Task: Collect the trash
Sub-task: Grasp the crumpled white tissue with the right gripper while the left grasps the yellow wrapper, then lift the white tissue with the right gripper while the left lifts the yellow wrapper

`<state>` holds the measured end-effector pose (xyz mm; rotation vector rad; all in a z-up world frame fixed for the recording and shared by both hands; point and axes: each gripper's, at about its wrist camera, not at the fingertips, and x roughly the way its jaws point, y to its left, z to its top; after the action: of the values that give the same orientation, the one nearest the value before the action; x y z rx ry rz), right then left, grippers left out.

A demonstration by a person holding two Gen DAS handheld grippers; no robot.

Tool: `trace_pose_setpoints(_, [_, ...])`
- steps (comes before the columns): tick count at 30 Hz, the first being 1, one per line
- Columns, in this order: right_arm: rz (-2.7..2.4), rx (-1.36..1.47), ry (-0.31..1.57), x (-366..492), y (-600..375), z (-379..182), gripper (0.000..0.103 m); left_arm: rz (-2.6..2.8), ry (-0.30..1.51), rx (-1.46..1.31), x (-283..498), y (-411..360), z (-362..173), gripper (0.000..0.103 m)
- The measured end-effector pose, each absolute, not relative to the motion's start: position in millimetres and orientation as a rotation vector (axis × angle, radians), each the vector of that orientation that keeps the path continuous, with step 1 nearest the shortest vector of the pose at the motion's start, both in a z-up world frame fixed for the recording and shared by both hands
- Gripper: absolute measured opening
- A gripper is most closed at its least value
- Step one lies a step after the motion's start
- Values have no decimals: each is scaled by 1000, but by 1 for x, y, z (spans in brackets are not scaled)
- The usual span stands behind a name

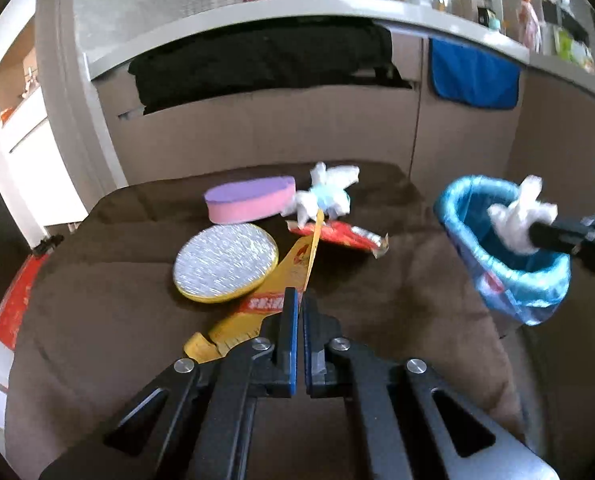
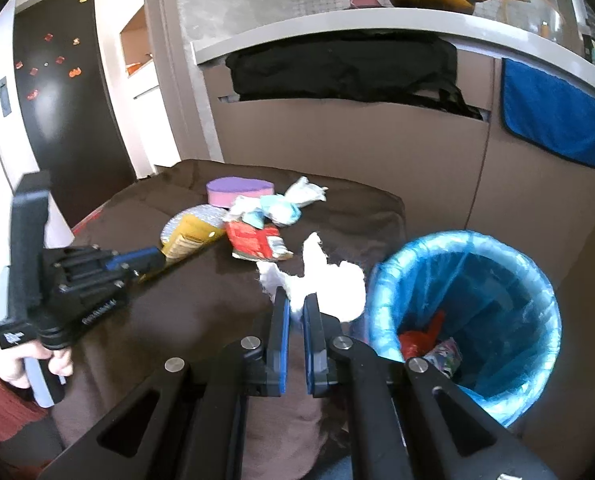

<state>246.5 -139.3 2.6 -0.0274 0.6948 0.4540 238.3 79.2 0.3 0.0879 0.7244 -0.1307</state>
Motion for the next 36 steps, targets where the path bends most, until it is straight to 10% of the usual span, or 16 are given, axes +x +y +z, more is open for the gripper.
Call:
trace_pose_setpoints(25, [615, -54, 758, 205, -83, -43, 7, -142, 875, -81, 229, 136, -35, 5])
trace_pose_setpoints(31, [608, -103, 747, 203, -71, -58, 42, -214, 872, -129, 234, 150, -45, 47])
trace_pose_setpoints(36, [638, -116, 797, 210, -68, -72, 43, -199, 892, -137, 242, 160, -45, 47])
